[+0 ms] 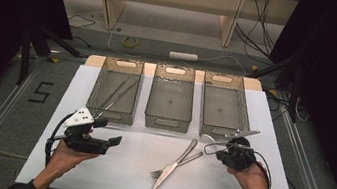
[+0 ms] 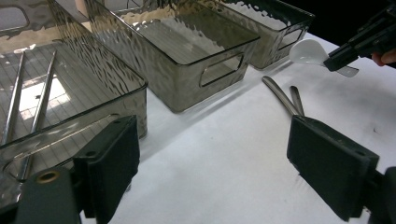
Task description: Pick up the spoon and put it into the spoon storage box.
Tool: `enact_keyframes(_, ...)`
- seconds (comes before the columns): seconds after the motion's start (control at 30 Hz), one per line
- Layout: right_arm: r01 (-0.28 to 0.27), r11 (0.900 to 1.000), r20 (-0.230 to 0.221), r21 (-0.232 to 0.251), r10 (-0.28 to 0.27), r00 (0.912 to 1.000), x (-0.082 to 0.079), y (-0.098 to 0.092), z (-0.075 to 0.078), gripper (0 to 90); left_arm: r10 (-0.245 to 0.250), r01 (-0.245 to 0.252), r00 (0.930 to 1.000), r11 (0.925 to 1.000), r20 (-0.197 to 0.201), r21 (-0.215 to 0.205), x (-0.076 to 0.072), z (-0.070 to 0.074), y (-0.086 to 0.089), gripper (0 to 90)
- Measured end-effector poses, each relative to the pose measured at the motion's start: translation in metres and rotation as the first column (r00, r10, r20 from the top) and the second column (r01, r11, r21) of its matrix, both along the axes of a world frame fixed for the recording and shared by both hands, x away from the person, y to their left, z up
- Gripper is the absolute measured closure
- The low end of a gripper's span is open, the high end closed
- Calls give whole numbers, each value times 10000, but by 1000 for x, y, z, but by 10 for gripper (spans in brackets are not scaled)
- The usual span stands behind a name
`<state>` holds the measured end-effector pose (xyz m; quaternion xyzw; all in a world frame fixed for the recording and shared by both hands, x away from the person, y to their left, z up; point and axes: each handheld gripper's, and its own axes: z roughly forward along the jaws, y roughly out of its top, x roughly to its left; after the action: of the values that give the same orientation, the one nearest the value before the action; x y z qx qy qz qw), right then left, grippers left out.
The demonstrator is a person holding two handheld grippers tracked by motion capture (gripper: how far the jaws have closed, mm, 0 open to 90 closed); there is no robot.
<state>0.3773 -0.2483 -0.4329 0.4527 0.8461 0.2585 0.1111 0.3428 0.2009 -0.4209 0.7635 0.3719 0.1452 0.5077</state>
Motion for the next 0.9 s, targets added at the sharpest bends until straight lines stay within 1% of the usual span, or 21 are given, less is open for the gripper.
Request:
enact_keyframes(0.1, -107, 9999, 251, 75, 105, 9996, 4, 4, 6, 864, -33, 33, 10000, 10000, 64, -26, 0, 0, -1, 168)
enact_keyframes(0.17, -103, 9996, 334, 273, 93, 9994, 7, 6, 11, 864, -51, 52, 10000, 10000, 40, -49, 1, 0, -1, 168)
enact_keyframes(0.3, -171, 9993, 536, 335, 153, 9984, 13, 11, 17, 864, -18, 18, 10000, 9999, 33, -121, 1, 0, -1, 168)
enact_keyframes(0.4, -215, 9985, 715, 506, 179, 9973, 19, 16, 23, 864, 10, -9, 10000, 9999, 68, -160, 2, 0, -1, 168)
enact_keyframes(0.5, -310, 9978, 929, 584, 255, 9954, 25, 23, 29, 864, 22, -20, 10000, 9998, 82, -180, 2, 1, -1, 168)
enact_keyframes(0.57, -353, 9974, 1067, 629, 285, 9939, 30, 29, 33, 864, 4, -4, 10000, 9997, 4, -224, 2, 1, 0, 167)
enact_keyframes(0.6, -382, 9972, 1105, 644, 309, 9934, 32, 32, 35, 864, 37, -37, 10000, 9995, -18, -309, 2, 0, -1, 167)
enact_keyframes(0.67, -451, 9962, 1162, 741, 363, 9926, 37, 38, 38, 864, 22, -21, 10000, 9996, 18, -293, 2, 1, 0, 167)
enact_keyframes(0.9, -560, 9954, 1433, 775, 445, 9887, 55, 57, 46, 864, 76, -74, 9999, 9995, 79, -320, 1, 1, 0, 167)
